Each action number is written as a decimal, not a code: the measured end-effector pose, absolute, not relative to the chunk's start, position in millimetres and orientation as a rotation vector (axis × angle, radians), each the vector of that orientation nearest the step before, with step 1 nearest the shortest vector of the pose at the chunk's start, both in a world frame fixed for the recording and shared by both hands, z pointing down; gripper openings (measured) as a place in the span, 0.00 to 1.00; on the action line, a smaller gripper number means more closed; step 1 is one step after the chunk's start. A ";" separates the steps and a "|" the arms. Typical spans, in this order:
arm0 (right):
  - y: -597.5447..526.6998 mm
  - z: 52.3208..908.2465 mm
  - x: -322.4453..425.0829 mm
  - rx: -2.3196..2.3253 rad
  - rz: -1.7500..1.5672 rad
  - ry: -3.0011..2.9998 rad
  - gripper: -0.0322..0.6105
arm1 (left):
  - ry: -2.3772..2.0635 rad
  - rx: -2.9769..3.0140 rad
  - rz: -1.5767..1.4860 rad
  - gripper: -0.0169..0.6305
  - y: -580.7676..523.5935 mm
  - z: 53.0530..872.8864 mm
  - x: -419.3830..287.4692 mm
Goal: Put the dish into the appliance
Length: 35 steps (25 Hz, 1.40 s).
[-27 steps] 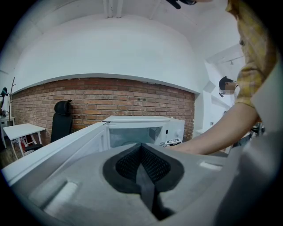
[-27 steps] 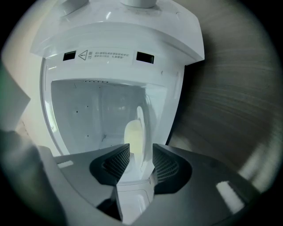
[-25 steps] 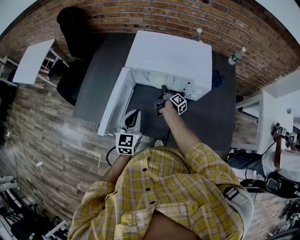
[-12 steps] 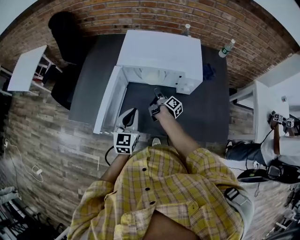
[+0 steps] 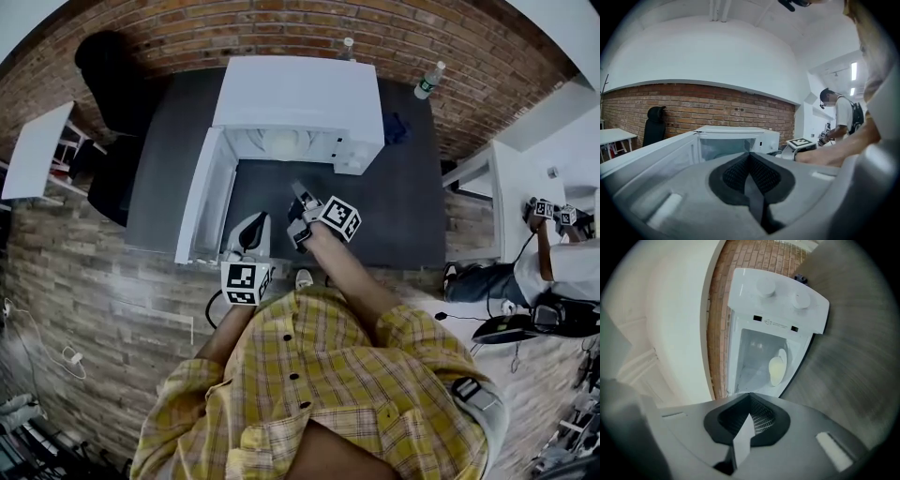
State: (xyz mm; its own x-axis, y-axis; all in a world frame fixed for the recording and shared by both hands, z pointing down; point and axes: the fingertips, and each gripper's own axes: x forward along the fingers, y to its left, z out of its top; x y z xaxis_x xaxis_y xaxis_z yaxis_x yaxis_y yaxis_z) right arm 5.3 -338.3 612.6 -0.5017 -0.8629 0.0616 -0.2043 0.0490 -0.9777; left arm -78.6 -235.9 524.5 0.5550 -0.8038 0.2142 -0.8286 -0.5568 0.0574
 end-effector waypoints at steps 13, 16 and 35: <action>-281.8 541.6 -5.0 -1.234 -0.941 2.388 0.05 | -1.357 2.655 0.207 0.03 -224.9 520.2 -69.5; -271.2 532.2 -10.9 -1.268 -0.809 2.495 0.05 | -1.347 2.659 0.201 0.03 -223.1 519.9 -67.8; -225.4 503.5 -20.6 -1.412 -0.361 2.744 0.05 | -1.347 2.662 0.108 0.03 -217.8 513.0 -66.4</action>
